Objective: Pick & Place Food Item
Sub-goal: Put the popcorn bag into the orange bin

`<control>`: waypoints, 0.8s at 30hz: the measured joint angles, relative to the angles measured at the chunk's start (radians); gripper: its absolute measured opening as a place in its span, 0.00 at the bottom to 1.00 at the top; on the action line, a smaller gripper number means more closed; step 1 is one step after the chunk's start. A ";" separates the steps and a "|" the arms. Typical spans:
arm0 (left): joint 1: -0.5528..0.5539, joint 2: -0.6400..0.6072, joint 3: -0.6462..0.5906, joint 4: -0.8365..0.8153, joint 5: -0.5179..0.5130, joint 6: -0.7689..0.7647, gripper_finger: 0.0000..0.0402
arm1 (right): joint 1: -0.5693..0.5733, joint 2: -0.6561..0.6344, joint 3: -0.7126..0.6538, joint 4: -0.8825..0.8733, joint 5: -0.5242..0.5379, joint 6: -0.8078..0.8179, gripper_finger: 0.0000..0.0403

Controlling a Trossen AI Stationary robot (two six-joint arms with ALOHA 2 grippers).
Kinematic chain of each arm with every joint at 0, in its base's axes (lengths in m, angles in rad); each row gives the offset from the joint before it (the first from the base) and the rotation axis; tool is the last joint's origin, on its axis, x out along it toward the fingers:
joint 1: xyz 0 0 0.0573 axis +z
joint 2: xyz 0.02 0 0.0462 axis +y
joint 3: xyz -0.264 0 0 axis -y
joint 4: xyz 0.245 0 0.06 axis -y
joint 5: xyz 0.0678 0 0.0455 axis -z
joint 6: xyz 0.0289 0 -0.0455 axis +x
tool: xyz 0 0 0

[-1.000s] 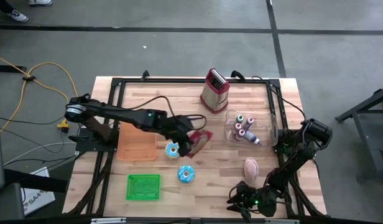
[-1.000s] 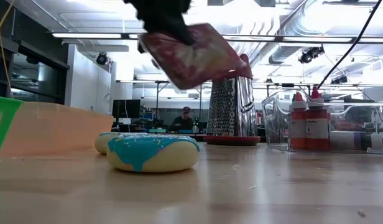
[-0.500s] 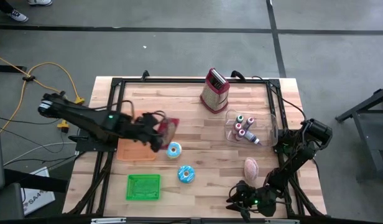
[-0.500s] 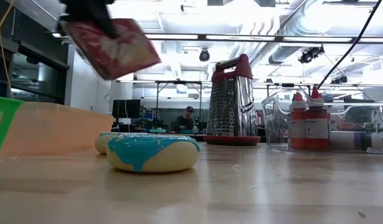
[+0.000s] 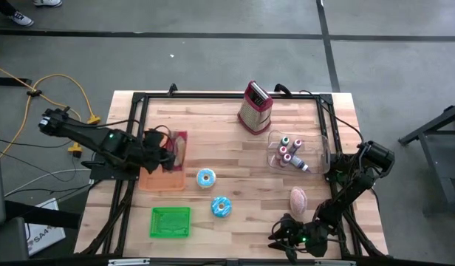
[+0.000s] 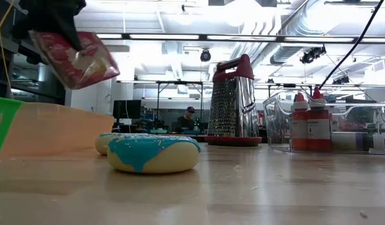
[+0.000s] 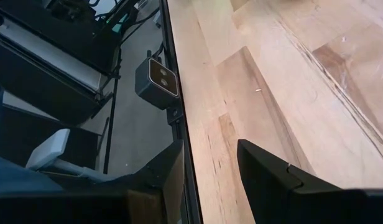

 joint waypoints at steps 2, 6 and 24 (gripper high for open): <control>-0.001 0.000 -0.001 -0.029 0.003 -0.030 0.03 | 0.000 0.000 0.000 -0.001 0.000 -0.003 0.34; -0.001 0.002 -0.020 -0.071 0.016 -0.091 0.03 | 0.000 0.000 0.000 -0.003 0.000 -0.026 0.34; -0.001 -0.002 -0.248 0.089 0.082 -0.172 0.03 | 0.000 0.000 0.000 -0.007 -0.009 -0.051 0.34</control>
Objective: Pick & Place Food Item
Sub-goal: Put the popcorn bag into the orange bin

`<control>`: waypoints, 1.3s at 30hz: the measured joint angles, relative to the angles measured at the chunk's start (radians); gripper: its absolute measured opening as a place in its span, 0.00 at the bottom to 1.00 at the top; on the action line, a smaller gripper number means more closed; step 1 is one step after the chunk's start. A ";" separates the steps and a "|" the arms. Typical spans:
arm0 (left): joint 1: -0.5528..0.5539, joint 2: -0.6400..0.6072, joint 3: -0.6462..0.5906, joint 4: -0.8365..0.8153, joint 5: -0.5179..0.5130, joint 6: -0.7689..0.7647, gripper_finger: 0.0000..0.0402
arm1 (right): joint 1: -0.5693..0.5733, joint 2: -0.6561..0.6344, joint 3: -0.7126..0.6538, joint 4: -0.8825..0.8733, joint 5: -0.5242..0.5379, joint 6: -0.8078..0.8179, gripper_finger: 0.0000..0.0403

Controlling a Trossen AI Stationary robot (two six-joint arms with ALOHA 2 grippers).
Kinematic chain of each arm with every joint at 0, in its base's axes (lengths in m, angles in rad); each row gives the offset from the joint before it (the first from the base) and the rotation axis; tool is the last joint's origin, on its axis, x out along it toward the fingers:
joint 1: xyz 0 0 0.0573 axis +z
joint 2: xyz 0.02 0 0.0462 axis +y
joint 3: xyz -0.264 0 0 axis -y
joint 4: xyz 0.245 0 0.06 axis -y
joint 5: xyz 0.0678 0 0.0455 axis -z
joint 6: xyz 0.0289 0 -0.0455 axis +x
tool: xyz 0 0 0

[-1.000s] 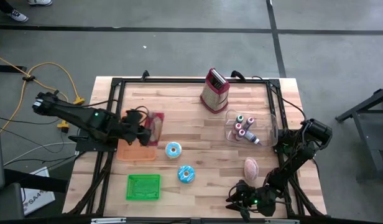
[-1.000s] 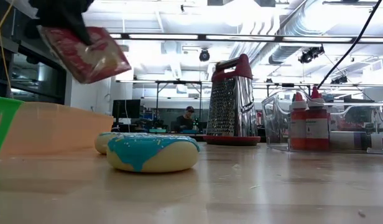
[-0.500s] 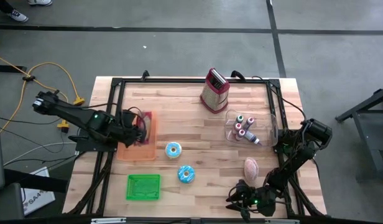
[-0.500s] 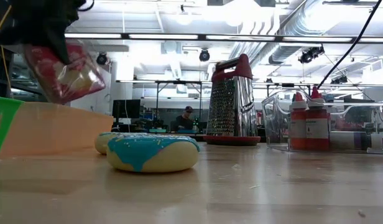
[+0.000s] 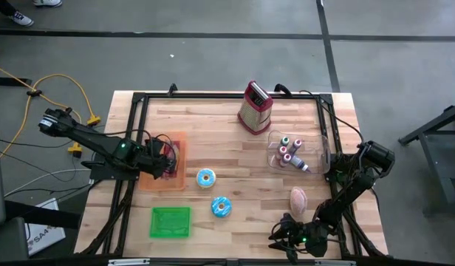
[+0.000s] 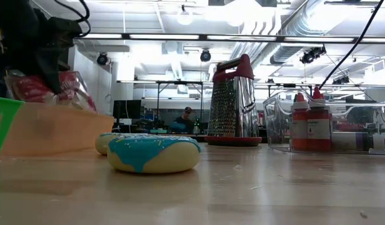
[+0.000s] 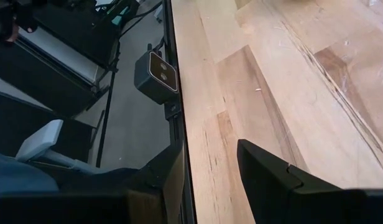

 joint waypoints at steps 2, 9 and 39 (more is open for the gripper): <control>0.000 0.000 -0.011 0.017 0.000 -0.001 0.03 | 0.000 0.000 0.000 0.000 0.000 0.000 0.34; 0.003 0.000 -0.016 0.041 0.028 -0.003 0.06 | 0.000 0.000 0.000 0.001 0.000 0.001 0.34; 0.025 0.000 -0.016 -0.074 0.022 0.022 0.32 | 0.000 0.000 0.000 0.002 0.000 0.000 0.34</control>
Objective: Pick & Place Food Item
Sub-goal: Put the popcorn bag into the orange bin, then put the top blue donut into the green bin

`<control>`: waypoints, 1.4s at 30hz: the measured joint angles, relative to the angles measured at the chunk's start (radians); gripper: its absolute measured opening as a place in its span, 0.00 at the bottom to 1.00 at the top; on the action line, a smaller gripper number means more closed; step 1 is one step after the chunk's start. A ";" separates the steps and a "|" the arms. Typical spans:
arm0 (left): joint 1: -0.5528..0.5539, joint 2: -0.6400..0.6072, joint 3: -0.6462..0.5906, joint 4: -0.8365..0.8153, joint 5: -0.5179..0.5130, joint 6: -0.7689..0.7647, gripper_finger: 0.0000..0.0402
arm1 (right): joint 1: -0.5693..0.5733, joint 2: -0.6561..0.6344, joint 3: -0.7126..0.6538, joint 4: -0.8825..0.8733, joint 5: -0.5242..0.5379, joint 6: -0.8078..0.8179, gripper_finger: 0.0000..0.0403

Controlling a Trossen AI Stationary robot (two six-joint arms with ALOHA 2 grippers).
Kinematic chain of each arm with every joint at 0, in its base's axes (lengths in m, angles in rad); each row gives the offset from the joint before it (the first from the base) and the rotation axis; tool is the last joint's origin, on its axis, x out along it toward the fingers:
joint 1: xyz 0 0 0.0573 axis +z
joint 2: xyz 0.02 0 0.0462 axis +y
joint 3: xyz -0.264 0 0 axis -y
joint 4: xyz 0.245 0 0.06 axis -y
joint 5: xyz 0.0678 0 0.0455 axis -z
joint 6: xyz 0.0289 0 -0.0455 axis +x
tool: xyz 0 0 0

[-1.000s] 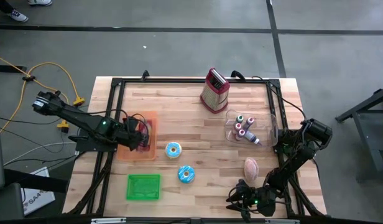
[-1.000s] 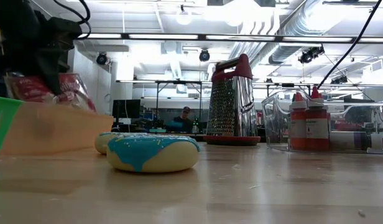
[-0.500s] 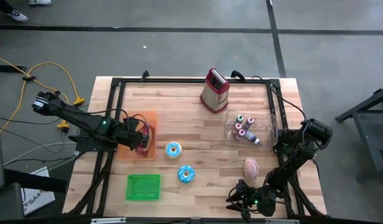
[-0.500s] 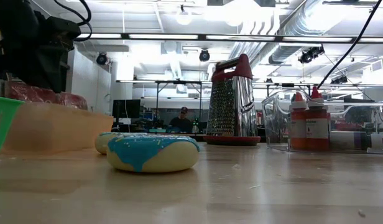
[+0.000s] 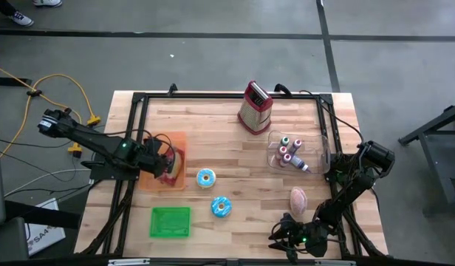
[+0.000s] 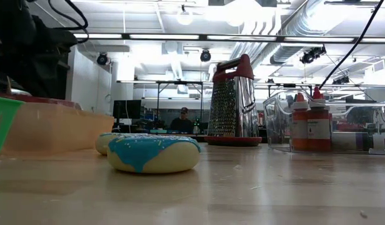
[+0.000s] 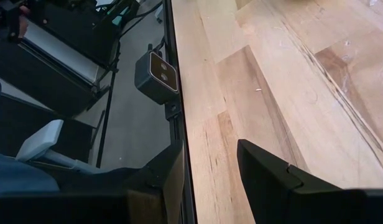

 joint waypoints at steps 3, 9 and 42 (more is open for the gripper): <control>0.008 0.000 0.000 -0.002 0.000 0.001 0.32 | 0.000 0.000 0.000 0.000 0.000 0.000 0.34; 0.024 0.000 0.000 -0.002 0.001 0.024 0.32 | 0.000 0.000 0.000 0.000 0.001 0.000 0.34; 0.028 0.021 0.001 0.658 0.102 0.569 0.32 | -0.002 0.000 0.000 -0.007 0.031 -0.023 0.34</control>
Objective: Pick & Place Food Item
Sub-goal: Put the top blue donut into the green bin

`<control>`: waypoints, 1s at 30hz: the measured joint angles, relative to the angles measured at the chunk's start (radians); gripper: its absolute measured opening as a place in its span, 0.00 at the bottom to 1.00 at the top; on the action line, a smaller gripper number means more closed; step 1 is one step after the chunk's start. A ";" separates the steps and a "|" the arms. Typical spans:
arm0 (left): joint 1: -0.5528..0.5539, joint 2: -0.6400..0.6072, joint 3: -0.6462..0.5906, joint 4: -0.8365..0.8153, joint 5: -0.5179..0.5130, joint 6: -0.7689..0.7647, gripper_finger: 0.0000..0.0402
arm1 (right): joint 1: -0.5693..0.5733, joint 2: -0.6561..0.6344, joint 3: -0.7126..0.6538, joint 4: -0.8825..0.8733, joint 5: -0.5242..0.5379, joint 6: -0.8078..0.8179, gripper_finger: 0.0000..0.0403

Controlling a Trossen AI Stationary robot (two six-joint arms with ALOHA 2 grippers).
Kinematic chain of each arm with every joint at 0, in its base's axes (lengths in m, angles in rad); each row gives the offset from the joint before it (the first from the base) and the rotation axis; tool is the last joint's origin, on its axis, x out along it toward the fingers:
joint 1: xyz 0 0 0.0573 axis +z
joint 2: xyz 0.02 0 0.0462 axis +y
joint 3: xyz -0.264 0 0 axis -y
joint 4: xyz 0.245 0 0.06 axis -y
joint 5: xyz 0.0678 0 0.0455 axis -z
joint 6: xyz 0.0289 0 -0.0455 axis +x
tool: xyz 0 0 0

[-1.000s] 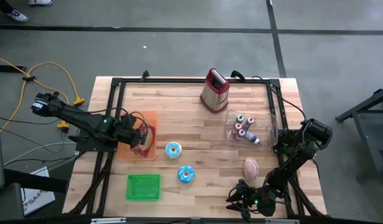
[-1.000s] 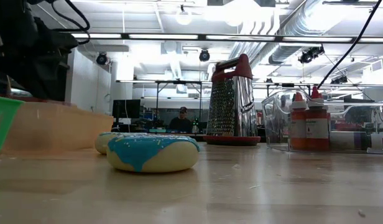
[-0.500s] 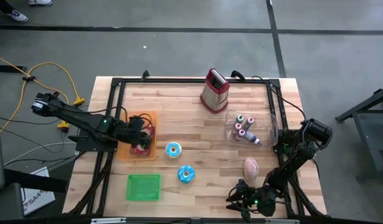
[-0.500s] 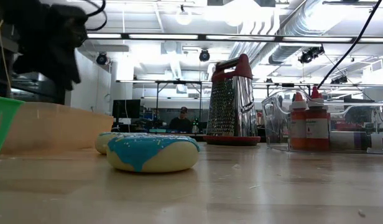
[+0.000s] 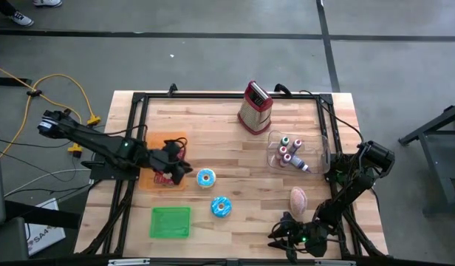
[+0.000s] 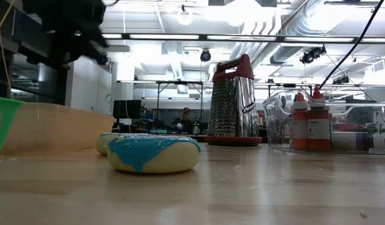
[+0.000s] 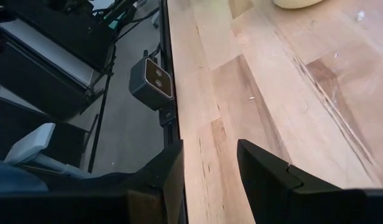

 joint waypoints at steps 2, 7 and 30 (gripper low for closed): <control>0.000 0.011 0.000 0.062 0.022 0.068 0.32 | -0.005 0.000 0.000 -0.001 0.000 -0.001 0.34; 0.000 0.046 0.009 0.088 0.059 0.173 0.32 | -0.006 0.000 0.000 -0.002 0.000 0.000 0.34; -0.002 0.333 0.202 0.067 0.103 0.607 0.32 | -0.102 0.000 0.000 0.005 -0.097 0.004 0.34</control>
